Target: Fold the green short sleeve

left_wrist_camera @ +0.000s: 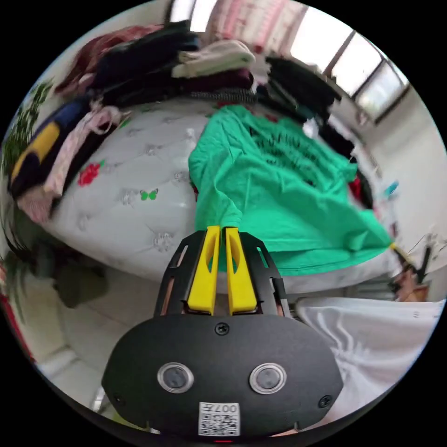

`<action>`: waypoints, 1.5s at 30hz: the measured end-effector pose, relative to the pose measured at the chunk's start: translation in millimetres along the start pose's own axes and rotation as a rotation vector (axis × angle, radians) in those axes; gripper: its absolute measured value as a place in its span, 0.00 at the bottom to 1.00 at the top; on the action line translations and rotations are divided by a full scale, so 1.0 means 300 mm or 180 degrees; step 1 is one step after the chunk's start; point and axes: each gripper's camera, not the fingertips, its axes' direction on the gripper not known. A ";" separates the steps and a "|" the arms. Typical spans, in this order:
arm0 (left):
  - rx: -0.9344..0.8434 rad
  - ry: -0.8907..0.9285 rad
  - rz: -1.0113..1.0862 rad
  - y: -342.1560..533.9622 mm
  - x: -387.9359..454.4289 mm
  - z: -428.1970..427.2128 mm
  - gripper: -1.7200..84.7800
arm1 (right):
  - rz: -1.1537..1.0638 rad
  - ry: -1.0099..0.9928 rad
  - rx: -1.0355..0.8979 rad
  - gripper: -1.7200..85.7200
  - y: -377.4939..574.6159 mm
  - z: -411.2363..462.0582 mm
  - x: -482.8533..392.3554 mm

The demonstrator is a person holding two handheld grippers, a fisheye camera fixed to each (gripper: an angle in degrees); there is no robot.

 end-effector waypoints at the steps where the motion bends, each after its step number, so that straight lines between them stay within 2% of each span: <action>1: 0.0098 0.0233 -0.0155 0.036 -0.047 -0.035 0.02 | 0.0021 -0.0022 0.0025 0.02 0.017 -0.034 0.008; 3: 0.0381 0.1096 -0.0786 0.210 -0.238 -0.159 0.01 | 0.0056 -0.0102 0.0091 0.02 0.043 -0.100 0.019; 6: 0.0898 0.1637 -0.1460 0.459 -0.425 -0.321 0.01 | 0.0068 -0.0454 0.0254 0.02 0.086 -0.249 0.033; 8: 0.1161 0.1775 -0.1727 0.584 -0.501 -0.401 0.01 | 0.0022 -0.0691 0.0308 0.02 0.104 -0.332 0.041; 11: 0.1270 0.1725 -0.1951 0.699 -0.579 -0.448 0.01 | -0.0094 -0.0867 0.0209 0.02 0.099 -0.401 0.053; 15: 0.1362 0.2000 -0.2359 0.666 -0.688 -0.342 0.01 | -0.0254 -0.0762 -0.0113 0.02 -0.005 -0.348 0.061; 17: 0.1330 0.2141 -0.2354 0.549 -0.720 -0.295 0.01 | -0.0314 -0.0769 -0.0160 0.02 -0.096 -0.316 0.065; 20: 0.1363 0.2171 -0.1842 0.220 -0.706 -0.338 0.01 | -0.0300 -0.0800 -0.0012 0.02 -0.312 -0.335 0.065; 22: 0.1552 0.2215 -0.1499 0.019 -0.674 -0.447 0.01 | -0.0302 -0.0870 0.0527 0.02 -0.489 -0.482 0.038; 24: 0.1973 0.2336 -0.1047 -0.171 -0.614 -0.678 0.01 | -0.0392 -0.0889 0.1040 0.02 -0.576 -0.649 -0.001; 27: 0.2538 0.2303 -0.0367 -0.233 -0.529 -1.007 0.01 | -0.0686 -0.0895 0.1740 0.02 -0.608 -0.917 -0.077; 31: 0.2906 0.2304 0.0297 -0.117 -0.482 -1.253 0.01 | -0.1077 -0.0937 0.2224 0.02 -0.485 -1.131 -0.127; 33: 0.3018 0.2275 0.0438 0.017 -0.497 -1.306 0.01 | -0.1207 -0.0974 0.2254 0.02 -0.412 -1.160 -0.128; 37: 0.2846 0.2189 0.0364 0.235 -0.556 -1.265 0.01 | -0.1486 -0.0830 0.2038 0.02 -0.240 -1.137 -0.130; 41: 0.2629 0.2121 0.0029 0.539 -0.634 -1.096 0.01 | -0.1467 -0.0647 0.1663 0.02 -0.116 -1.036 -0.110; 43: 0.2456 0.2123 -0.0266 0.668 -0.689 -0.986 0.01 | -0.1377 -0.0587 0.1256 0.02 -0.052 -0.925 -0.081; 45: 0.2155 0.2105 -0.0864 0.835 -0.780 -0.822 0.01 | -0.1234 -0.0600 0.0836 0.02 -0.013 -0.814 -0.049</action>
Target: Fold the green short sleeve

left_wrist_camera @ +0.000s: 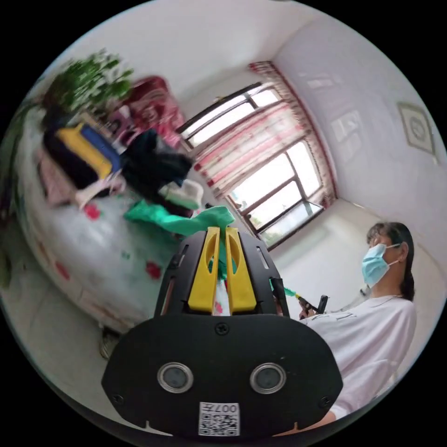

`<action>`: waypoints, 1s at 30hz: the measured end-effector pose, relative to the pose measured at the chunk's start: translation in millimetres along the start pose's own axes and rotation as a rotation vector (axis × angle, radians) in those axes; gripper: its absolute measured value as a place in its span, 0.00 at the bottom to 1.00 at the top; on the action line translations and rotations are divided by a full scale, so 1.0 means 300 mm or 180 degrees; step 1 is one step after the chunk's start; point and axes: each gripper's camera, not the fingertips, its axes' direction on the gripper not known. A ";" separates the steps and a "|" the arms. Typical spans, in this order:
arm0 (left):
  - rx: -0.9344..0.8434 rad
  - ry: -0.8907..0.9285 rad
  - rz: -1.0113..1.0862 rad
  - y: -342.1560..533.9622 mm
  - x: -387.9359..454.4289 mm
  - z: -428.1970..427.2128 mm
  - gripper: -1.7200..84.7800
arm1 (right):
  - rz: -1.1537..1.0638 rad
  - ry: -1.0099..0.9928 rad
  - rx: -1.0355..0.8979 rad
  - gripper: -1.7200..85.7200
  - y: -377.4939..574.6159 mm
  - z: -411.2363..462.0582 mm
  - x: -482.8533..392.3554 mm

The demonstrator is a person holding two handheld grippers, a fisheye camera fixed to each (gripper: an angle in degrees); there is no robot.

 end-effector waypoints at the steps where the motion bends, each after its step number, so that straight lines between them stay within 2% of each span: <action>1: -0.0031 -0.0006 -0.0120 0.036 -0.042 -0.009 0.01 | 0.0179 -0.0045 -0.0243 0.02 0.054 0.067 0.024; 4: -0.0142 0.0199 -0.0804 0.184 -0.239 -0.037 0.01 | 0.0684 -0.0164 -0.0795 0.02 0.175 0.222 0.095; 7: -0.0350 -0.0052 -0.1109 0.249 -0.327 -0.030 0.01 | 0.1061 -0.0346 -0.1101 0.02 0.246 0.313 0.154; 10: -0.0628 -0.0262 -0.1115 0.243 -0.358 0.000 0.01 | 0.1183 -0.0318 -0.1176 0.02 0.256 0.341 0.194; 17: -0.0500 0.0007 -0.1131 0.053 -0.441 0.144 0.01 | 0.1285 -0.0416 -0.0959 0.02 0.101 0.404 0.339; 21: -0.0467 0.0229 -0.0773 -0.093 -0.386 0.228 0.01 | 0.1093 -0.0287 -0.0709 0.02 -0.046 0.421 0.386; 25: -0.0433 0.0324 -0.0644 -0.130 -0.334 0.203 0.01 | 0.0833 -0.0488 -0.0510 0.02 -0.109 0.386 0.389; 30: -0.0438 0.0198 -0.0515 -0.068 -0.264 0.031 0.01 | 0.0625 -0.0596 -0.0701 0.02 -0.076 0.303 0.406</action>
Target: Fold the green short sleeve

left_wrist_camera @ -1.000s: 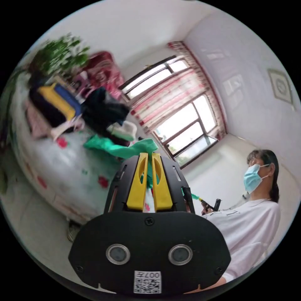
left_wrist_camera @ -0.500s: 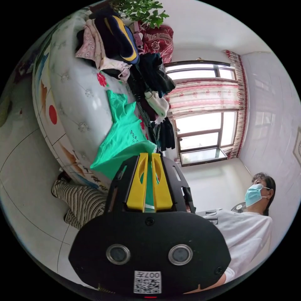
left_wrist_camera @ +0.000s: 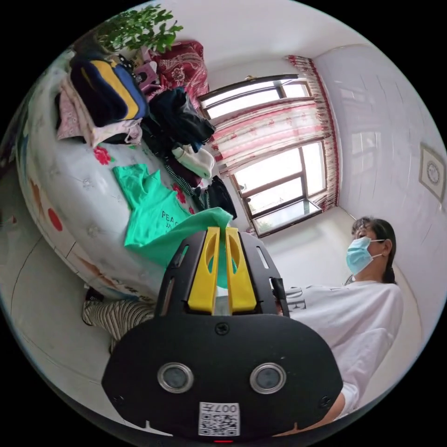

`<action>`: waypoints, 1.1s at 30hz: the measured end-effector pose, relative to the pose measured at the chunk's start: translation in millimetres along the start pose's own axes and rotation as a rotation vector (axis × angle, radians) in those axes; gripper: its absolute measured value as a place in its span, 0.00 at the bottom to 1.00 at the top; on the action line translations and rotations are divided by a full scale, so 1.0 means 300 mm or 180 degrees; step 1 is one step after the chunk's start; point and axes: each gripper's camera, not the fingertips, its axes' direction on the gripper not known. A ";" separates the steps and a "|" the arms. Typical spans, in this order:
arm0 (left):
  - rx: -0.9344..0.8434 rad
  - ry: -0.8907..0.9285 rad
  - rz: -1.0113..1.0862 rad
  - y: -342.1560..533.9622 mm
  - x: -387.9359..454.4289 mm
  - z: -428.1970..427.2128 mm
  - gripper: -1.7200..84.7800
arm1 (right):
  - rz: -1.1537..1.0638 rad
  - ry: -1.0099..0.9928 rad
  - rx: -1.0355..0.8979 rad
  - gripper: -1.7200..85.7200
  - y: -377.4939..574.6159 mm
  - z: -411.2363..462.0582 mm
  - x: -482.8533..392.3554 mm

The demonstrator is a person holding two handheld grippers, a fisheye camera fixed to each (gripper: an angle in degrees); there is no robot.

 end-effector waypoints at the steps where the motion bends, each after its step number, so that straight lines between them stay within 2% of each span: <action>1: 0.0007 -0.0012 -0.0052 0.014 -0.004 -0.016 0.01 | 0.0044 -0.0101 -0.0035 0.02 0.017 -0.011 0.020; 3: -0.0023 0.0020 -0.0200 0.067 -0.022 -0.049 0.01 | 0.0129 -0.0277 -0.0105 0.02 0.037 -0.006 0.053; 7: -0.0058 -0.0058 -0.0358 0.105 -0.058 -0.036 0.01 | 0.0236 -0.0246 -0.0444 0.02 0.035 0.088 0.111; 11: 0.0023 -0.0013 -0.0633 0.073 -0.136 0.023 0.01 | 0.0320 -0.0317 -0.0461 0.02 -0.031 0.155 0.174; 17: -0.0147 -0.0225 -0.0573 -0.227 -0.227 0.259 0.02 | 0.0298 -0.0232 -0.0334 0.02 -0.307 0.285 0.308; 22: -0.0155 -0.0404 -0.0881 -0.488 -0.377 0.565 0.06 | 0.0696 0.0069 -0.0179 0.02 -0.573 0.498 0.503; 25: -0.0109 -0.0585 -0.1155 -0.560 -0.448 0.685 0.08 | 0.0980 0.0202 -0.0340 0.03 -0.637 0.614 0.584; 28: -0.0156 -0.0754 -0.0999 -0.572 -0.438 0.716 0.07 | 0.0945 0.0272 -0.0398 0.04 -0.619 0.670 0.594; 33: -0.0640 -0.1672 -0.0528 -0.456 -0.346 0.711 0.09 | 0.1039 0.0356 -0.0705 0.06 -0.478 0.750 0.591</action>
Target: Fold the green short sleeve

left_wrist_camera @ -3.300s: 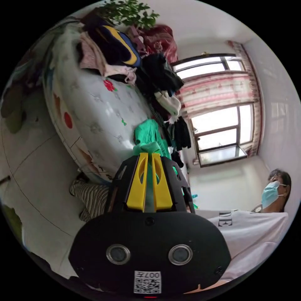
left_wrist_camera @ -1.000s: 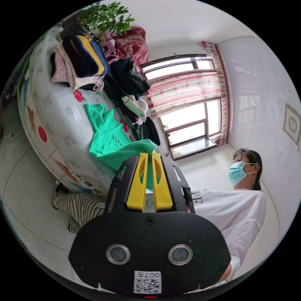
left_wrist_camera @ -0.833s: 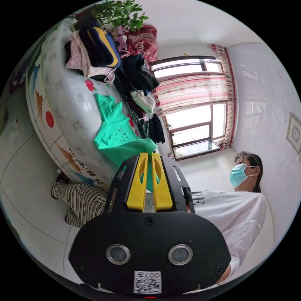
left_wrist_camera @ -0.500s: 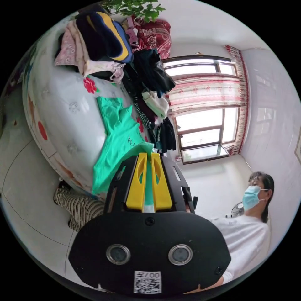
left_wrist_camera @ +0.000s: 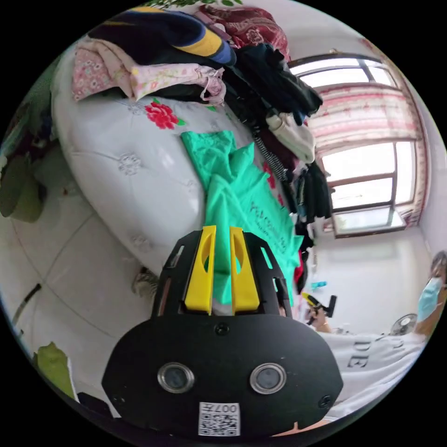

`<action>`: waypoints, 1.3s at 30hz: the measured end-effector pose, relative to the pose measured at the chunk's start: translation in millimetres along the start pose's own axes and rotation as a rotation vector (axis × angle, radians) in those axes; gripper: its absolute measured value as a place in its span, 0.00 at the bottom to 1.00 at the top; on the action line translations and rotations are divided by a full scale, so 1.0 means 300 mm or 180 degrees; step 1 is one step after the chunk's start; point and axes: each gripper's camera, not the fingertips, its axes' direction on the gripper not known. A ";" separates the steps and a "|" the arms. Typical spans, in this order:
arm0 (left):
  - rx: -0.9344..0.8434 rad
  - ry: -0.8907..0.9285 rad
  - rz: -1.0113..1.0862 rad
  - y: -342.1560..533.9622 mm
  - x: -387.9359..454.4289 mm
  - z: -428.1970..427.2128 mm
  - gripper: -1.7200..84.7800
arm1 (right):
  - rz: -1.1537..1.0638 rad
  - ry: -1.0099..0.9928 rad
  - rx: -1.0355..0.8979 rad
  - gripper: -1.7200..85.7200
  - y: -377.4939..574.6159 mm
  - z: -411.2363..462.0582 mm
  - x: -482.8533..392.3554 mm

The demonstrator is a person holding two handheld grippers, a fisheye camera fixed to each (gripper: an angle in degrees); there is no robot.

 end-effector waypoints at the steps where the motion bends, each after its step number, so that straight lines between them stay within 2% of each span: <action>1: -0.0008 -0.0097 0.0050 0.019 0.009 -0.002 0.09 | 0.0031 0.0057 -0.0079 0.06 0.029 0.029 0.006; 3: -0.0076 -0.0379 0.0269 0.077 0.047 0.009 0.11 | 0.0092 0.0100 -0.0154 0.06 0.061 0.070 0.015; 8: -0.0240 -0.0593 0.0770 0.085 0.139 0.088 0.10 | 0.0027 -0.0056 -0.0278 0.05 0.033 0.164 -0.002; 10: -0.0529 -0.0807 0.0858 0.063 0.155 0.144 0.03 | -0.0074 0.0031 -0.0447 0.04 -0.015 0.214 -0.025; 13: -0.0731 -0.1001 0.0870 0.020 0.166 0.156 0.02 | -0.0279 0.0180 -0.0563 0.03 -0.057 0.230 -0.061; 19: -0.0354 -0.0842 0.0807 -0.012 0.165 -0.004 0.03 | -0.0298 0.0093 -0.0346 0.02 -0.061 0.218 -0.077; 22: -0.0340 -0.0694 0.0957 -0.005 0.191 0.016 0.10 | -0.0213 0.0134 -0.0382 0.02 -0.066 0.263 -0.089; 25: -0.0537 -0.0499 0.1124 -0.008 0.241 0.115 0.12 | -0.0202 0.0166 -0.0359 0.02 -0.083 0.282 -0.117; 30: -0.1128 -0.0912 0.1534 -0.042 0.301 0.243 0.03 | -0.0203 0.0360 -0.0454 0.02 -0.125 0.314 -0.158; 35: -0.1553 -0.0616 0.1564 -0.144 0.243 0.141 0.01 | -0.0135 0.0433 -0.0560 0.02 -0.166 0.363 -0.188; 39: -0.1366 -0.0767 0.1280 -0.209 0.180 0.034 0.02 | 0.0110 0.0627 -0.0770 0.03 -0.185 0.461 -0.221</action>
